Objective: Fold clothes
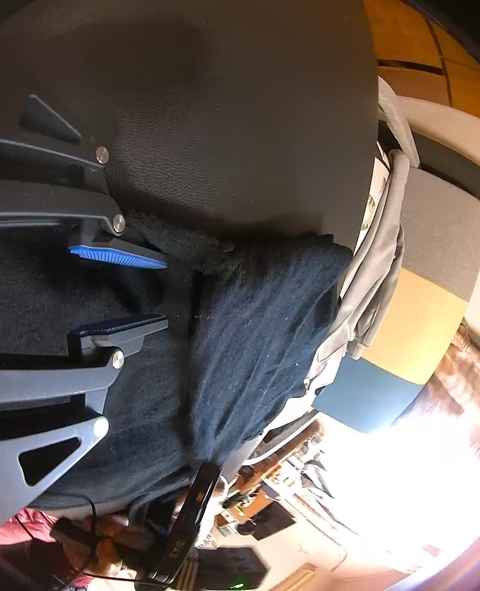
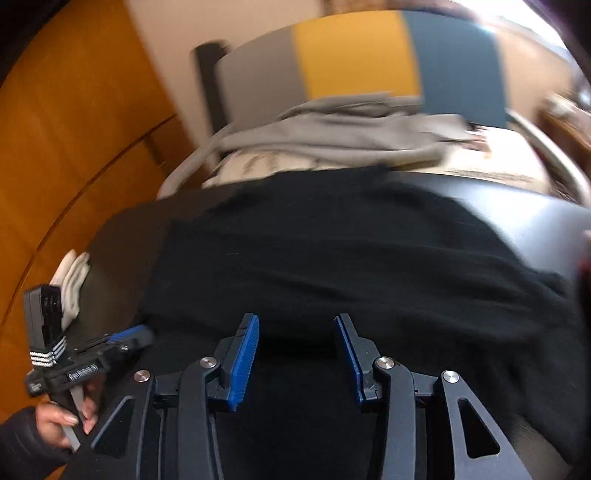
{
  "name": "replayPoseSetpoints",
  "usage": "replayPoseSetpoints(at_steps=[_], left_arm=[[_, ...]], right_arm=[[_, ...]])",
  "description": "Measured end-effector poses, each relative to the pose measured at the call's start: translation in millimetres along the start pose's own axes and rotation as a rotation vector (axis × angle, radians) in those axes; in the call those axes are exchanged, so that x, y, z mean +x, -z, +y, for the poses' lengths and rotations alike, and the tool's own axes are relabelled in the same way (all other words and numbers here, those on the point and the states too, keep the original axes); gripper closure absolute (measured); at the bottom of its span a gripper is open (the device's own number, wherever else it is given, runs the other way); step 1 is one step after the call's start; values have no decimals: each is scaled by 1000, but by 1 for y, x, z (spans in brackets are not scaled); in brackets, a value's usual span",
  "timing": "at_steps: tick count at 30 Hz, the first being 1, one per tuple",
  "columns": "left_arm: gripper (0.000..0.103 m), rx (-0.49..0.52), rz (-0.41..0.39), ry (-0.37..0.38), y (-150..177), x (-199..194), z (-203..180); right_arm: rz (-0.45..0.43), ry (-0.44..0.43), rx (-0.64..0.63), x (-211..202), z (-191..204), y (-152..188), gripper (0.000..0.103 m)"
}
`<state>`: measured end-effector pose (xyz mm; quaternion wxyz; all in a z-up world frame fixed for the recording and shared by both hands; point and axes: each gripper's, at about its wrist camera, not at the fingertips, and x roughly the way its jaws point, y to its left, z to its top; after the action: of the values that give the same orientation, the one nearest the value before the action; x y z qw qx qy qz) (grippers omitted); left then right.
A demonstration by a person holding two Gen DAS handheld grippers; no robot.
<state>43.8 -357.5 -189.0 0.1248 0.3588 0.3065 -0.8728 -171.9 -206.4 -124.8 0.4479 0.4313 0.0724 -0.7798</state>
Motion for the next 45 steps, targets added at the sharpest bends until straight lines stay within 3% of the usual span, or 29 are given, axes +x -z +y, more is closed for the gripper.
replayPoseSetpoints(at_steps=[2, 5, 7, 8, 9, 11, 20, 23, 24, 25, 26, 31, 34, 38, 40, 42, 45], left_arm=[[78, -23, -6, 7, 1, -2, 6], [85, -48, -11, 4, 3, -4, 12], [91, -52, -10, -13, 3, -6, 18], [92, -51, -9, -15, 3, -7, 20], [96, -50, -7, -17, 4, -8, 23], [99, -48, -5, -26, 4, -10, 29], [101, -75, -25, -149, 1, -34, 68], [101, -87, -14, -190, 0, -45, 78], [99, -93, -7, -199, -1, -50, 79], [84, -93, -4, -204, -2, -54, 77], [78, -78, -14, -199, -2, -58, 71], [78, 2, -59, -168, -2, -78, 39], [78, 76, -44, -102, 0, -71, 10], [78, 162, 3, 5, 7, -54, -30], [78, 212, 43, 60, 15, -41, -56], [78, 265, 82, 107, 24, -27, -82], [78, 333, 149, 184, 40, -5, -121]], right_arm=[[29, -18, -31, 26, 20, -14, 58], [112, 50, -69, 73, 40, -24, 54], [150, 71, -89, 97, 49, -26, 40], [164, 85, -122, 103, 58, -26, 25], [166, 111, -150, 109, 66, -25, 17], [164, 140, -190, 115, 79, -22, 9], [173, 57, -239, 130, 129, -20, 9], [174, -24, -214, 125, 134, -22, 9], [173, -53, -208, 120, 134, -22, 14], [162, -81, -196, 113, 131, -22, 18], [126, -104, -170, 97, 124, -22, 26], [-18, -205, -14, 23, 67, -28, 26], [-43, -148, 79, -17, 20, -8, 26], [-106, -70, 329, -64, -74, 28, 28], [-148, -12, 439, -81, -114, 47, 38], [-157, 42, 489, -94, -143, 59, 55], [-111, 93, 468, -87, -156, 60, 60]])
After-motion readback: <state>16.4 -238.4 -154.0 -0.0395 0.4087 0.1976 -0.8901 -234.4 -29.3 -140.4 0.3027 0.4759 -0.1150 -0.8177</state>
